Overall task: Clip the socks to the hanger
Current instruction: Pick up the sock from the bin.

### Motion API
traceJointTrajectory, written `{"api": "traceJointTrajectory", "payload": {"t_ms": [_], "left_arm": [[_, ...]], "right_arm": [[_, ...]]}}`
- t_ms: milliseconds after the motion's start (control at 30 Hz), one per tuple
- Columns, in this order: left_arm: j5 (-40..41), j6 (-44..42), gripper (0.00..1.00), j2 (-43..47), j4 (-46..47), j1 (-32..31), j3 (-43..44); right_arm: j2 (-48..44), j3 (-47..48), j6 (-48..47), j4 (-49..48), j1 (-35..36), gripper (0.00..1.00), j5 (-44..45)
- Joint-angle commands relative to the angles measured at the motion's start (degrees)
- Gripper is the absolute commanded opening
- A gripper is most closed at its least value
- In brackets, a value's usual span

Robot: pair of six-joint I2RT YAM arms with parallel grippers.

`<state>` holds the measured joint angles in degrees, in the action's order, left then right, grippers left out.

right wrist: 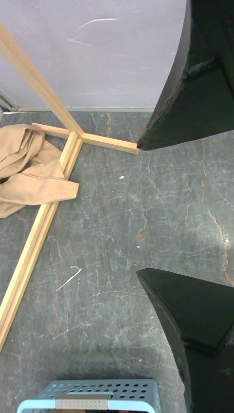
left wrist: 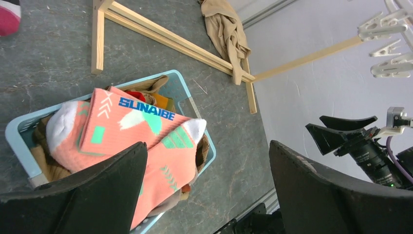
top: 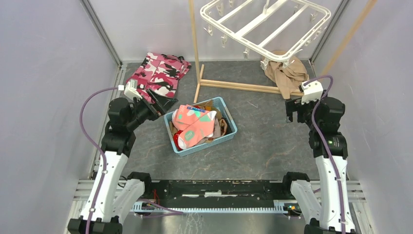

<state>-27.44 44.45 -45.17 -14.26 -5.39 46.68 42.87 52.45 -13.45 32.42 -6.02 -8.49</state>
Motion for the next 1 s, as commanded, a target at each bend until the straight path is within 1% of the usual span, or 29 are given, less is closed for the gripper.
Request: {"api": "traceJointTrajectory", "payload": {"t_ms": [0, 67, 167, 233, 300, 400, 467, 533, 600, 667, 700, 767, 800, 867, 933, 967], "left_arm": [[3.5, -1.4, 1.00, 5.1, -4.5, -0.1, 2.0], [3.3, 1.7, 0.99, 7.1, -1.8, -0.2, 0.2], [2.4, 2.8, 1.00, 9.3, 1.0, -0.2, -1.9], [2.4, 1.0, 1.00, 9.5, -0.9, -0.2, -1.3], [2.2, -1.0, 1.00, 8.9, -3.7, -0.2, -0.5], [1.1, -3.0, 1.00, 8.3, -6.6, -0.2, 0.0], [1.0, -4.3, 1.00, 8.6, -8.3, -0.2, 0.2], [1.4, -5.5, 1.00, 8.8, -9.9, -0.2, 0.7], [1.9, -6.5, 1.00, 9.0, -11.3, -0.2, 1.2], [2.5, -7.0, 1.00, 9.2, -11.9, -0.2, 1.2], [3.0, -7.3, 1.00, 9.4, -12.1, -0.2, 1.2], [4.6, -8.0, 1.00, 9.6, -13.1, -0.2, 1.5], [5.6, -8.5, 1.00, 9.7, -13.8, -0.2, 1.7], [7.8, -9.1, 1.00, 10.2, -14.9, -0.2, 1.2], [8.9, -8.6, 1.00, 11.0, -15.0, -0.2, 0.5], [8.9, -8.1, 1.00, 11.1, -14.9, -0.2, 0.4]], "right_arm": [[1.6, 3.9, 0.3, -0.1, -0.1, 0.98, -1.9], [2.5, 4.1, -0.9, -0.7, -0.1, 0.98, -4.0], [2.8, 3.5, -4.1, -1.5, -0.1, 0.98, -12.7], [2.5, 1.6, -4.7, -3.5, -0.1, 0.98, -19.7], [1.4, -2.0, -3.3, -8.3, -0.1, 0.98, -25.9], [-0.3, -7.2, -4.1, -14.7, 0.0, 0.98, -28.3], [-0.4, -8.8, -6.9, -15.8, 0.0, 0.98, -28.9], [1.9, -7.9, -8.5, -12.8, 0.0, 0.98, -30.4], [6.8, -4.4, -9.9, -6.0, 0.0, 0.98, -33.4], [12.2, -0.8, -10.8, -0.3, 0.0, 0.98, -34.0], [14.3, 0.5, -11.1, 1.4, -0.1, 0.98, -32.3], [14.4, 0.4, -7.7, 0.3, -0.1, 0.98, -22.3], [12.4, -1.2, -4.5, -2.7, -0.2, 0.98, -13.7], [7.0, -4.9, -0.3, -8.9, -0.1, 0.98, -1.0], [1.5, -8.9, 1.0, -14.1, -0.1, 0.98, 5.9], [-0.6, -10.2, 1.6, -15.4, -0.1, 0.98, 7.5]]}}
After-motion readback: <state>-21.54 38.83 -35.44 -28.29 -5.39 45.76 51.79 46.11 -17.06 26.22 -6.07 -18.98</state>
